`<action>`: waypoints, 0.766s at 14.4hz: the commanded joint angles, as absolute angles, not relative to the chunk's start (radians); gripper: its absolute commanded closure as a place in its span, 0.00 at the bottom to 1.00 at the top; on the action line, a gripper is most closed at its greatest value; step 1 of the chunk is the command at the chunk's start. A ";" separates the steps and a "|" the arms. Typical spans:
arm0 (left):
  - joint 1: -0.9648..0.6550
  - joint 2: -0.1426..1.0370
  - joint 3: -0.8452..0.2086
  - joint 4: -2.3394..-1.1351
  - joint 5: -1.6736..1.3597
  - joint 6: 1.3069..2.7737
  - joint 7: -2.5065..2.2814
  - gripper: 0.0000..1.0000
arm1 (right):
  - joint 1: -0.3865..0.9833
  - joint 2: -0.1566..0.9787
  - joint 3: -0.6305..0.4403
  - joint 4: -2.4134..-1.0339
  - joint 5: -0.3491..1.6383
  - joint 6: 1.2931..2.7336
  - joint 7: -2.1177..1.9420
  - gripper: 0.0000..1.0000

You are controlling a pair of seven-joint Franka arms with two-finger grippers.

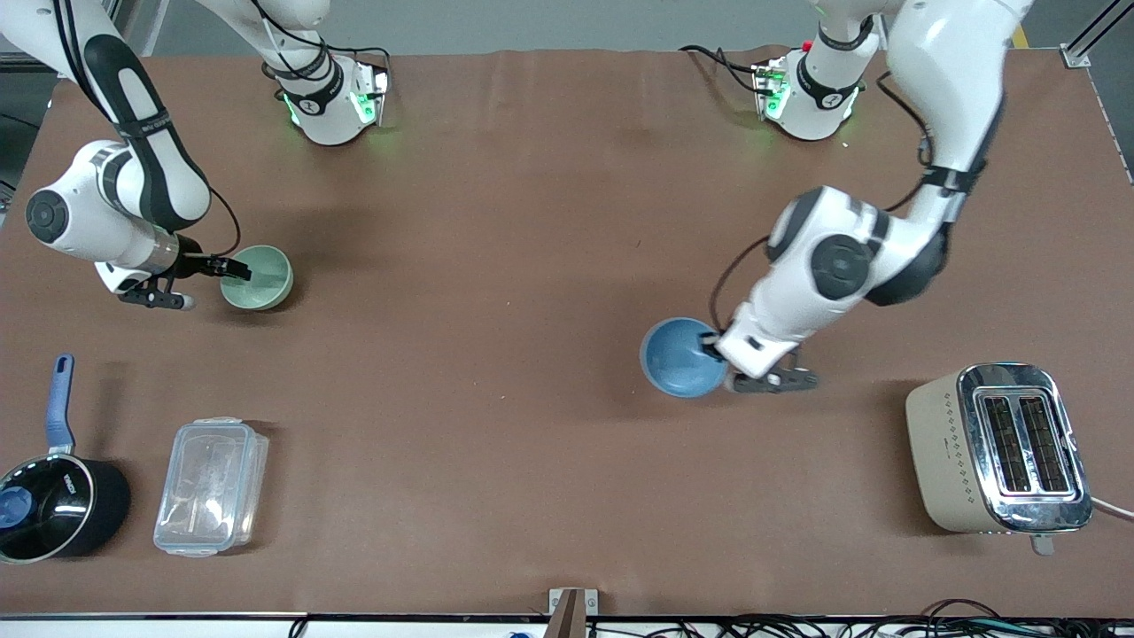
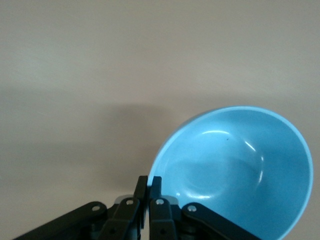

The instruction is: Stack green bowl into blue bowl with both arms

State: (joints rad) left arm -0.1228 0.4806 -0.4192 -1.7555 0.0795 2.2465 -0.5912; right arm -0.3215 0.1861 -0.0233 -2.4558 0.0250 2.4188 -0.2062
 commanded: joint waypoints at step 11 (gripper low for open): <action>-0.448 0.752 -0.410 -1.565 0.095 2.371 -0.920 1.00 | -0.330 0.178 -0.017 -2.327 0.035 2.165 -0.201 0.99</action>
State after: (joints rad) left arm -0.4340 0.7334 -0.4146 -1.5948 0.0800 2.3567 -0.8946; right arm -0.3230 0.1996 -0.0238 -2.3695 0.0265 2.2331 -0.2047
